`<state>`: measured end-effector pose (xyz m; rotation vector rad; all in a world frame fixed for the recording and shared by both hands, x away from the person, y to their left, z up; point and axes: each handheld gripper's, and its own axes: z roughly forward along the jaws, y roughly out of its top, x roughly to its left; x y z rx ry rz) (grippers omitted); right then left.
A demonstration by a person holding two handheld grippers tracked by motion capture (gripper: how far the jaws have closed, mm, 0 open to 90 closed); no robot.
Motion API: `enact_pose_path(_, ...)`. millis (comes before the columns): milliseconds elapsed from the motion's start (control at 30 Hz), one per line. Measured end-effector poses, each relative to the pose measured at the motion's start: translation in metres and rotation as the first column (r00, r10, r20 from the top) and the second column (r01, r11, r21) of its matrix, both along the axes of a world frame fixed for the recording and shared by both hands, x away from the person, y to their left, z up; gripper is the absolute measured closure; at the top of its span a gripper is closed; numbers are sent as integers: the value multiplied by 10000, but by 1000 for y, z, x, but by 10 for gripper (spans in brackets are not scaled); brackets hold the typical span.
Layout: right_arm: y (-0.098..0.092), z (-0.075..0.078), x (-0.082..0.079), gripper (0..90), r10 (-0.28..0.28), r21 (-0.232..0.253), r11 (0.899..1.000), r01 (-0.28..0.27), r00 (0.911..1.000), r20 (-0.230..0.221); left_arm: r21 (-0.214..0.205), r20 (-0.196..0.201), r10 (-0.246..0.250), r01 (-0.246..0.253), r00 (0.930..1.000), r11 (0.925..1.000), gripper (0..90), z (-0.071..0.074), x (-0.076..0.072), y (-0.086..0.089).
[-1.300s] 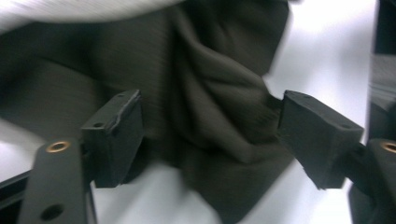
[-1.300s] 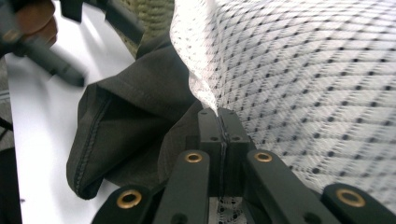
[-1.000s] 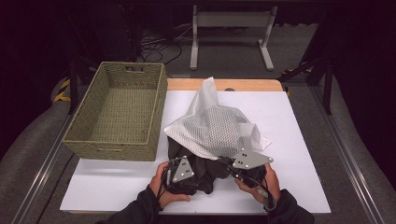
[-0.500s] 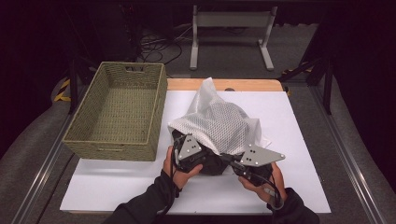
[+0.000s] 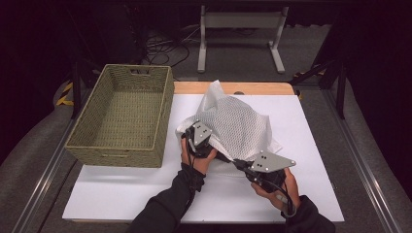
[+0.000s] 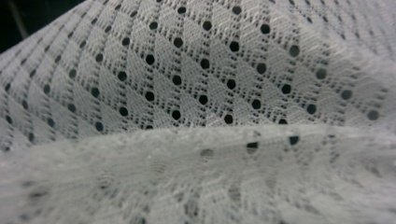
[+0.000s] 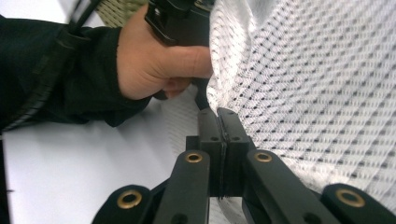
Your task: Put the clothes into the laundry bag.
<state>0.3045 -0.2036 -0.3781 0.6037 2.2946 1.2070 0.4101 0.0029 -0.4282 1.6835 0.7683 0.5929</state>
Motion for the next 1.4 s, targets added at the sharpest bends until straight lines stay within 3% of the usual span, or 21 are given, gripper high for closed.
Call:
enact_pose_path(133, -7, -6, 5, 895, -335, 37, 9994, 335, 9994, -23, 2, 34, -793, 793, 9968, 9969, 765, -1, -3, 3)
enact_pose_path(267, -10, -7, 8, 895, -464, 137, 9988, 465, 9989, -51, 255, -317, -1995, 2003, 9794, 9794, 580, -2, -17, 19)
enact_pose_path(333, -9, -7, 8, 894, -424, 143, 9990, 425, 9991, -50, 489, -381, -2452, 2469, 9687, 9678, 474, -3, -26, 25)
enact_pose_path(500, -8, -7, 8, 895, -404, 182, 9990, 406, 9991, -119, 1194, -1615, -3542, 3745, 9211, 9195, 246, -1, -50, 42)
enact_pose_path(533, -8, -7, 8, 895, -404, 182, 9990, 406, 9991, -119, 1194, -1615, -3542, 3745, 9211, 9195, 224, -1, -50, 42)
enact_pose_path(567, -9, -6, 8, 895, -401, 270, 9988, 405, 9991, -151, 1841, -1532, -3787, 4029, 9127, 8965, 213, 3, -63, 51)
enact_pose_path(633, -9, -5, 8, 895, -399, 344, 9986, 405, 9991, -172, 2095, -1509, -3796, 4048, 9128, 8901, 202, 5, -68, 56)
enact_pose_path(667, -9, -5, 8, 895, -382, 356, 9986, 388, 9991, -172, 2264, -1885, -3671, 4040, 9109, 8863, 195, 5, -74, 66)
enact_pose_path(700, -9, -5, 8, 895, -382, 356, 9986, 388, 9991, -172, 2264, -1885, -3671, 4040, 9109, 8863, 172, 5, -74, 66)
enact_pose_path(767, -9, -6, 8, 894, -345, 345, 9988, 352, 9992, -217, 2409, -2544, -2983, 3590, 9199, 9017, 149, -3, -75, 73)
enact_pose_path(800, -7, -8, 8, 894, -208, 195, 9996, 213, 9994, -294, 2827, -2630, -2669, 3385, 9272, 8975, 150, -12, -71, 73)
enact_pose_path(867, -6, -9, 7, 893, -140, 109, 9998, 144, 9994, -307, 2955, -2696, -2519, 3288, 9294, 8970, 151, -15, -69, 71)
enact_pose_path(900, -5, -10, 7, 893, -122, 64, 9999, 125, 9994, -331, 2837, -2921, -2493, 3326, 9233, 8994, 148, -19, -62, 63)
enact_pose_path(1000, -3, -16, 9, 888, -15, -204, 9998, 6, 9991, -418, 2769, -2947, -2188, 3022, 9302, 9121, 118, -26, -48, 41)
enact_pose_path(1100, -4, -20, 12, 887, 89, -318, 9994, -108, 9981, -605, 2632, -2660, -1969, 2676, 9437, 9269, 147, -27, -34, 22)
enact_pose_path(1167, -6, -22, 14, 887, 97, -268, 9996, -117, 9973, -731, 2581, -2403, -1652, 2270, 9566, 9391, 224, -25, -25, 12)
enact_pose_path(1200, -8, -23, 15, 888, 97, -210, 9997, -115, 9964, -846, 2474, -2381, -1457, 2051, 9602, 9470, 322, -24, -21, 9)
enact_pose_path(1233, -10, -23, 17, 888, 135, -117, 9998, -148, 9947, -1019, 2127, -2413, -1468, 1999, 9593, 9565, 405, -23, -16, 7)
enact_pose_path(1267, -12, -23, 19, 888, 262, 140, 9996, -246, 9909, -1323, 1916, -2458, -1511, 2008, 9575, 9607, 567, -22, -14, 6)
enact_pose_path(1333, -13, -23, 19, 889, 355, 343, 9989, -308, 9884, -1474, 1588, -2497, -1701, 2136, 9533, 9639, 762, -19, -11, 5)
enact_pose_path(1400, -14, -13, 17, 890, 538, 668, 9968, -441, 9870, -1515, 1252, -1933, -2184, 2449, 9565, 9614, 842, -5, -15, 5)
